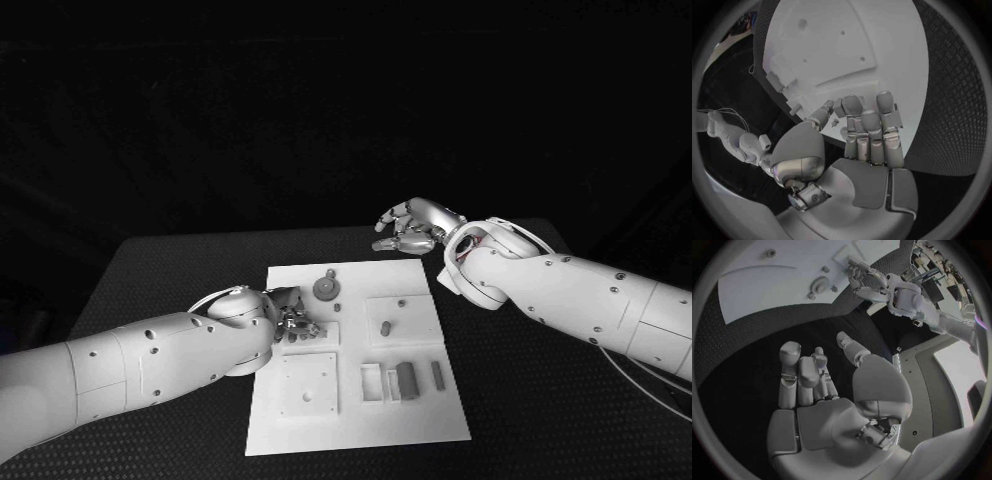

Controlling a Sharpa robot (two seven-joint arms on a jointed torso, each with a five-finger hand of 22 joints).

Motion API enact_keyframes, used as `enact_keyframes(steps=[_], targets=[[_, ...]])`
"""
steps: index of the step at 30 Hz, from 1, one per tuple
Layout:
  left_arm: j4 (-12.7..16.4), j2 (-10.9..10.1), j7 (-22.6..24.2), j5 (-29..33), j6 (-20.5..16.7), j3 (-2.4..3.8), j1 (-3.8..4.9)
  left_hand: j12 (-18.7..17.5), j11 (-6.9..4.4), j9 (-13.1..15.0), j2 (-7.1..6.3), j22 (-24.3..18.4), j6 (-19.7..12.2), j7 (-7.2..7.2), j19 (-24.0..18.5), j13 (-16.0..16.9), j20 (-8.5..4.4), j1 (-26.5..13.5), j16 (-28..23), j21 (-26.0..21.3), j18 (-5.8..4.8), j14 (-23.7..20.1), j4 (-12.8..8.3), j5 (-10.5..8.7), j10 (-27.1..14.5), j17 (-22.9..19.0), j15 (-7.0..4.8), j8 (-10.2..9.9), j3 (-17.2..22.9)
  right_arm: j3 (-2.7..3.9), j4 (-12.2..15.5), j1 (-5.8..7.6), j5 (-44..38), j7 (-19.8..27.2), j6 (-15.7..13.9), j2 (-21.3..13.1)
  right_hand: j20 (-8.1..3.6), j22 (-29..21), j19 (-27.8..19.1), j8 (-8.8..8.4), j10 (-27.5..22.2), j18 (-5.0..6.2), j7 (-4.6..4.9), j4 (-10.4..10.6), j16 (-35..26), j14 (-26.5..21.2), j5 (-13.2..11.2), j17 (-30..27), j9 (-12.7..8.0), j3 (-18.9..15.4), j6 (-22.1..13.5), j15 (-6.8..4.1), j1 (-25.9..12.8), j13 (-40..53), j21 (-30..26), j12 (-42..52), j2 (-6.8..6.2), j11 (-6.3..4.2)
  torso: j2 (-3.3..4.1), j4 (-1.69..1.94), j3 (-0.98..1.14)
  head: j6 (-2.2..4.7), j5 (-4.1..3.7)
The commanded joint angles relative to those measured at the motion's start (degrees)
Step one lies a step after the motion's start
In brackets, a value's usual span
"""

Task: Assemble the parts on the task board

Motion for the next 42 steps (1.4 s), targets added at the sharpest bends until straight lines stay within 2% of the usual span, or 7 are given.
enact_keyframes(steps=[1, 2, 3, 5, 9, 26, 42], targets=[[0.08, -0.15, 0.19, -0.17, 0.25, -0.10, -0.23, 0.24, -0.39, 0.10, -0.86, 1.11, 0.22, 0.25, 0.31, -0.08, -0.34, -0.71, 0.32, -0.17, -0.53, 0.19, 1.16, -0.17, 0.17, -0.12, -0.38, 0.09, 0.32, 0.03, 0.04, -0.03, -0.09, 0.17, 0.53, 0.00, -0.29, 0.85, 0.04, -0.17, -0.35, 3.61, 0.98, 0.36, -0.18, -0.08, 0.23, 0.06, -0.01, 0.11, -0.74, 0.26, -0.62, -0.08, -0.20, 0.18, -0.13, 0.06, 0.00, 0.00, 0.02, 0.03, -0.04], [0.11, -0.18, 0.19, -0.13, 0.20, -0.09, -0.23, 0.25, -0.39, 0.11, -0.83, 1.12, 0.21, 0.26, 0.29, -0.08, -0.32, -1.10, 0.34, -0.18, -0.54, 0.18, 1.44, -0.16, 0.17, -0.13, -0.37, 0.10, 0.16, 0.03, 0.03, -0.03, -0.09, 0.18, 0.53, 0.00, -0.29, 0.85, 0.04, -0.17, -0.35, 3.61, 0.98, 0.36, -0.18, -0.08, 0.23, 0.06, -0.01, 0.11, -0.74, 0.26, -0.62, -0.08, -0.20, 0.18, -0.14, 0.06, 0.00, 0.00, 0.03, -0.01, -0.07], [0.15, -0.24, 0.20, -0.11, 0.18, -0.09, -0.23, 0.32, -0.40, 0.24, 0.74, 1.27, 0.01, 0.24, -0.10, -0.01, -0.38, -1.93, 0.51, -0.18, -0.46, 0.06, -0.23, -0.16, 0.06, -0.12, -0.36, 0.15, -2.63, 0.03, 0.03, -0.03, -0.09, 0.18, 0.53, 0.00, -0.29, 0.85, 0.04, -0.18, -0.35, 3.61, 0.98, 0.36, -0.18, -0.08, 0.23, 0.06, -0.01, 0.11, -0.75, 0.26, -0.63, -0.08, -0.20, 0.18, -0.14, 0.06, 0.00, 0.00, 0.02, -0.02, -0.08], [0.19, -0.32, 0.23, 0.20, 0.07, -0.07, -0.23, 0.35, -0.49, 0.27, 1.82, 1.18, 0.04, 0.14, -0.20, -0.02, -0.40, -2.68, 0.54, -0.19, -0.36, -0.04, -1.92, -0.11, 0.00, -0.23, -0.49, 0.18, -5.05, 0.03, 0.04, -0.03, -0.09, 0.17, 0.53, -0.02, -0.29, 0.86, 0.04, -0.18, -0.35, 3.61, 0.98, 0.38, -0.18, -0.08, 0.23, 0.07, -0.01, 0.11, -0.75, 0.26, -0.63, -0.09, -0.20, 0.18, -0.14, 0.06, -0.01, 0.01, 0.02, -0.03, -0.11], [0.05, -0.38, 0.16, 0.61, -0.03, -0.03, -0.22, 0.35, -0.54, 0.24, 1.95, 1.09, 0.08, 0.10, -0.19, -0.06, -0.41, -3.98, 0.55, -0.29, -0.29, -0.04, -1.74, -0.14, 0.03, -0.31, -0.54, 0.16, -5.96, 0.03, 0.05, -0.04, -0.09, 0.17, 0.50, -0.01, -0.29, 0.86, 0.04, -0.18, -0.35, 3.61, 0.98, 0.40, -0.18, -0.08, 0.23, 0.07, -0.01, 0.11, -0.75, 0.26, -0.65, -0.09, -0.21, 0.18, -0.14, 0.06, -0.02, 0.02, 0.04, -0.03, -0.10], [0.43, -0.50, 0.27, 2.57, -0.20, 0.29, -0.21, 0.43, -0.64, 0.26, 2.99, 1.10, 0.20, 0.01, -0.06, -0.06, -0.42, -3.89, 0.67, -0.30, -0.16, 0.05, -2.39, -0.14, 0.14, -0.37, -0.64, 0.21, -6.29, 0.03, -0.14, -0.05, -0.09, 0.17, 0.55, 0.06, -0.29, 0.86, 0.05, -0.19, -0.36, 3.61, 0.98, 0.47, -0.20, -0.08, 0.23, 0.07, -0.01, 0.11, -0.76, 0.26, -0.68, -0.10, -0.23, 0.19, -0.15, 0.06, -0.03, 0.00, 0.09, 0.07, -0.13], [0.45, -0.27, 1.12, 3.35, -2.29, 0.62, -0.21, 0.52, -0.71, 0.28, 4.09, 1.11, 0.40, -0.07, 0.15, -0.08, -0.39, -3.54, 0.80, -0.26, -0.10, 0.22, -3.64, -0.13, 0.31, -0.44, -0.72, 0.28, -6.77, 0.03, -0.35, -0.05, -0.09, 0.16, 0.56, 0.14, -0.30, 0.87, 0.06, -0.19, -0.36, 3.61, 0.98, 0.53, -0.20, -0.07, 0.23, 0.07, -0.01, 0.12, -0.77, 0.26, -0.69, -0.12, -0.24, 0.20, -0.17, 0.06, -0.01, 0.01, 0.00, 0.16, -0.12]])
